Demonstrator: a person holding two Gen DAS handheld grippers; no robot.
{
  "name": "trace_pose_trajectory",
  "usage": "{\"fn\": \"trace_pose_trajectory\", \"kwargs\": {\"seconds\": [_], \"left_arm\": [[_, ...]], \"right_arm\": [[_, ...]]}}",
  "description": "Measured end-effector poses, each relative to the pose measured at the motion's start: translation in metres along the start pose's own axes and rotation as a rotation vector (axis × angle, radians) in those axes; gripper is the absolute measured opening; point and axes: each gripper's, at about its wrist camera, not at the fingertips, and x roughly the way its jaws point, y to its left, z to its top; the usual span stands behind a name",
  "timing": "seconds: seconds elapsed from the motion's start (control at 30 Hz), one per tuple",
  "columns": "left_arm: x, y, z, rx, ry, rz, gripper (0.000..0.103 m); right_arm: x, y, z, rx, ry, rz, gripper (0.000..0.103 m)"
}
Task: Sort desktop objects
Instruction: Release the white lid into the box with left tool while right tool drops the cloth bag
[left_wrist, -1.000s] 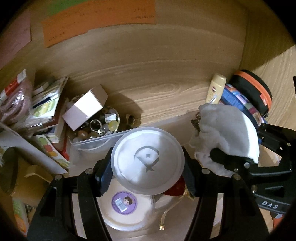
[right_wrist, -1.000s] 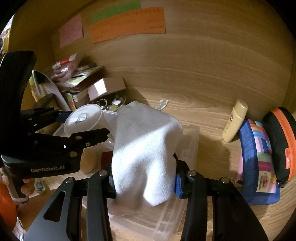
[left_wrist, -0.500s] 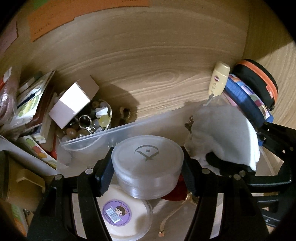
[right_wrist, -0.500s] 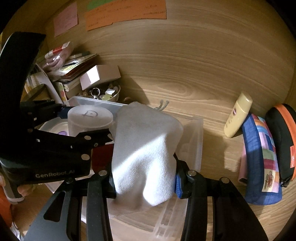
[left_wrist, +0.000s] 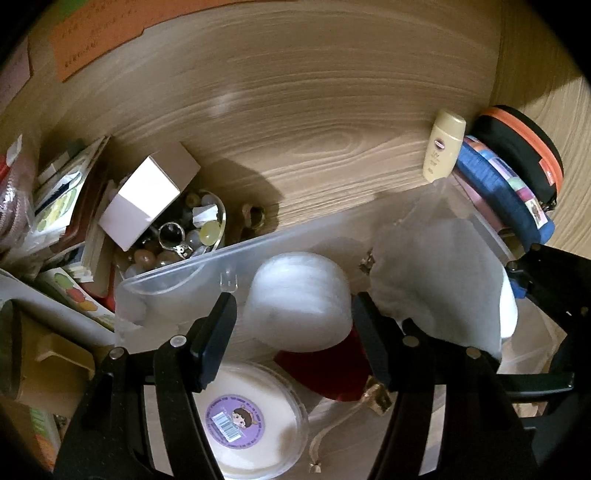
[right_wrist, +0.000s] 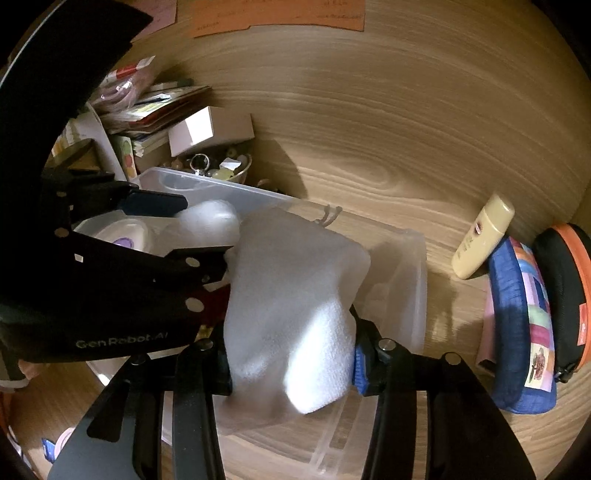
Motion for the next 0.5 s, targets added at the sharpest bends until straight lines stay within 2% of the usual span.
{"fn": "trace_pose_trajectory", "kwargs": {"seconds": [0.1,0.23,0.37,0.5], "left_arm": [[0.0005,0.0026,0.0003,-0.011,0.002,-0.002,0.067],[-0.0004,0.0046,0.0011,-0.03,-0.002,-0.018,0.068],[-0.0033,0.0088,0.001,-0.062,-0.013,-0.027,0.074],[-0.005,0.0102,-0.0004,-0.069,-0.014,-0.035,0.074]], "right_arm": [[-0.0003,0.0007,-0.0003,-0.004,0.0,0.0,0.043],[-0.0006,0.0025,0.0001,-0.01,0.003,0.006,0.051],[-0.0018,0.0016,-0.0008,-0.011,0.002,0.012,0.053],[-0.0044,-0.0009,-0.0007,0.003,-0.001,0.043,0.058]]}}
